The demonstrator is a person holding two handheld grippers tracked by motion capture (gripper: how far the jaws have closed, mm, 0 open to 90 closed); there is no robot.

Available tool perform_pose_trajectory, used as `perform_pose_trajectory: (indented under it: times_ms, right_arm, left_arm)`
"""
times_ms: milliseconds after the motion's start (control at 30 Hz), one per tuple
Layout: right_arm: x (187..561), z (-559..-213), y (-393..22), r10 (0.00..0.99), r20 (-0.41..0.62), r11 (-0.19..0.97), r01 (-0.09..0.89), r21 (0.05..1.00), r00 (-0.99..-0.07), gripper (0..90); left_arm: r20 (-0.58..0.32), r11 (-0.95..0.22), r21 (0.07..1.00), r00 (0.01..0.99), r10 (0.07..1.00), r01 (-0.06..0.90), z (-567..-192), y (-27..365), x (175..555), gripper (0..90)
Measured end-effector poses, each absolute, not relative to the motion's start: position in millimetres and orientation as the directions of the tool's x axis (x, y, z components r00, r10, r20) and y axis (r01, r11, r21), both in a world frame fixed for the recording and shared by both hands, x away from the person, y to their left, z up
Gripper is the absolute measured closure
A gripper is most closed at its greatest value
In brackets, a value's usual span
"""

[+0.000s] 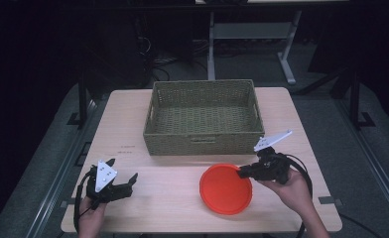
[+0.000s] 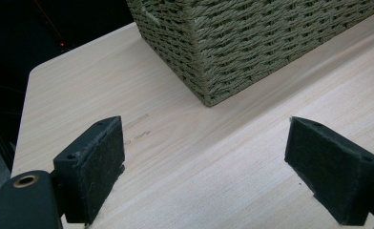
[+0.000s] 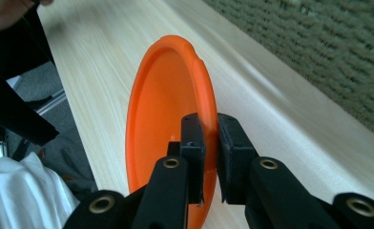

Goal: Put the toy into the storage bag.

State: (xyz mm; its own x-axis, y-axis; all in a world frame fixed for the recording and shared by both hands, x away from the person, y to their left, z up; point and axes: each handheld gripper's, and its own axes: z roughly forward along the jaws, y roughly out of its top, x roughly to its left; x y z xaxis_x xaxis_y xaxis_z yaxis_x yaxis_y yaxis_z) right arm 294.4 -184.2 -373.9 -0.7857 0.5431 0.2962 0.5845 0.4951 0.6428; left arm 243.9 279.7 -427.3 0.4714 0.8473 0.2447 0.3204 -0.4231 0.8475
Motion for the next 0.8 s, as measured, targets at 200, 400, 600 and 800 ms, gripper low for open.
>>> perform_pose_trajectory:
  times_ms: [200, 400, 600, 800]
  right_arm:
    - [291, -359, -187, 0.544, 0.288, 0.489, 0.576, 0.655, -0.788, 81.8]
    - [289, -349, -193, 0.551, 0.277, 0.481, 0.571, 0.666, -0.787, 81.8]
    - [291, -344, -200, 0.562, 0.285, 0.467, 0.581, 0.667, -0.777, 81.8]
    - [294, -338, -201, 0.57, 0.27, 0.476, 0.58, 0.661, -0.776, 81.7]
  left_arm:
    - [0.242, -0.421, 0.848, 0.472, 0.848, 0.321, -428, 279, 244, 12.8]
    - [0.243, -0.42, 0.85, 0.473, 0.847, 0.317, -428, 279, 243, 12.8]
    - [0.246, -0.423, 0.847, 0.47, 0.848, 0.321, -428, 280, 244, 12.8]
    - [0.242, -0.421, 0.849, 0.473, 0.847, 0.32, -428, 280, 245, 12.8]
